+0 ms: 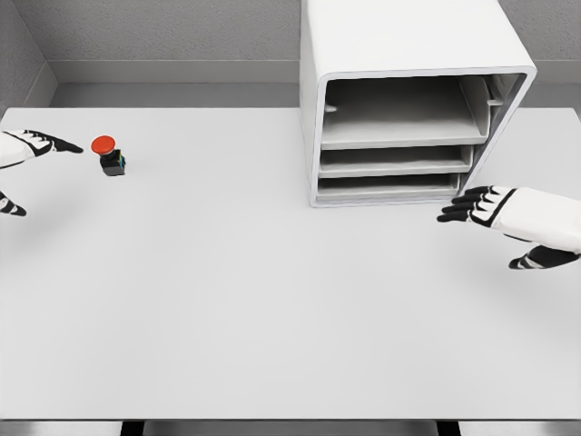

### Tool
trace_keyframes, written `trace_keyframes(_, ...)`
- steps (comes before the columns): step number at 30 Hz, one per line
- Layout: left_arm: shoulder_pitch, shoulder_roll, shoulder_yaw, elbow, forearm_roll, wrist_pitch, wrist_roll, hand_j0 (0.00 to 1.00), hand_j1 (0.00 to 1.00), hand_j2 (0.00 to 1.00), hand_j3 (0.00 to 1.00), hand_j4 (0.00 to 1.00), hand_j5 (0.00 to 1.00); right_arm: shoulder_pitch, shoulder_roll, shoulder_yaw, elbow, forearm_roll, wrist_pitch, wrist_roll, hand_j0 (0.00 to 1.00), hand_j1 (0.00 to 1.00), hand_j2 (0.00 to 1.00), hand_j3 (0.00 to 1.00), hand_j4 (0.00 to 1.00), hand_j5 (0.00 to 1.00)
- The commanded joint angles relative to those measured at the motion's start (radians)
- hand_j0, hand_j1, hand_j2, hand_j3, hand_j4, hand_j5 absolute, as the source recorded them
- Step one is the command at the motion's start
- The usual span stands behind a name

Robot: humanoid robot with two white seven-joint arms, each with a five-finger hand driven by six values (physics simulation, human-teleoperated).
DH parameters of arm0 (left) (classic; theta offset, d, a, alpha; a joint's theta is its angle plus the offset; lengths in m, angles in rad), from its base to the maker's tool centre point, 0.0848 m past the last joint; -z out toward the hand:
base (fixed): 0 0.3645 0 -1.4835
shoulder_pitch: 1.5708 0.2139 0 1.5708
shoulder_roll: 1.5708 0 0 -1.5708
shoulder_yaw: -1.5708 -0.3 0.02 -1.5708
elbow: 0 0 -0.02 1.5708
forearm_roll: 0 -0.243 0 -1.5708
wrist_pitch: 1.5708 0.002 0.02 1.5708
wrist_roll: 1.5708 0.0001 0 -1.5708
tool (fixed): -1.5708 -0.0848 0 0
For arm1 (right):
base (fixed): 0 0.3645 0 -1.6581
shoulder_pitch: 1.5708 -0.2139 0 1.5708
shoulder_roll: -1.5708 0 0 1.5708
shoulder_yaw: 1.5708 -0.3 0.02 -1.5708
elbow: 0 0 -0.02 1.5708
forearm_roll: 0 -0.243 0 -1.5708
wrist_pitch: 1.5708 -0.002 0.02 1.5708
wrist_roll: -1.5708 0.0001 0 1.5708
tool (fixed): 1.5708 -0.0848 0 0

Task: Slide open multi-storey tabletop storage cabinets and put open load switch and slide close multi-storey tabletop storage cabinets

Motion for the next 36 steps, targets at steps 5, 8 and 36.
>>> trace_keyframes(5,-0.051,-0.034,-0.026,0.072,0.001,0.003,-0.011,1.0,1.0,1.0,1.0,1.0,1.0,-0.047,-0.001,0.074,-0.002,-0.007,0.003,0.0,1.0,1.0,1.0,1.0,1.0,1.0)
trace_keyframes(8,-0.158,-0.246,-0.068,0.22,-0.029,0.003,-0.011,1.0,1.0,1.0,1.0,1.0,1.0,-0.176,0.028,0.184,0.003,-0.007,0.003,0.0,1.0,1.0,1.0,1.0,1.0,1.0)
trace_keyframes(36,-0.359,-0.421,-0.118,0.566,-0.246,0.003,-0.011,1.0,1.0,1.0,1.0,1.0,1.0,-0.609,0.212,0.499,0.285,-0.003,0.011,0.0,1.0,1.0,1.0,1.0,1.0,1.0)
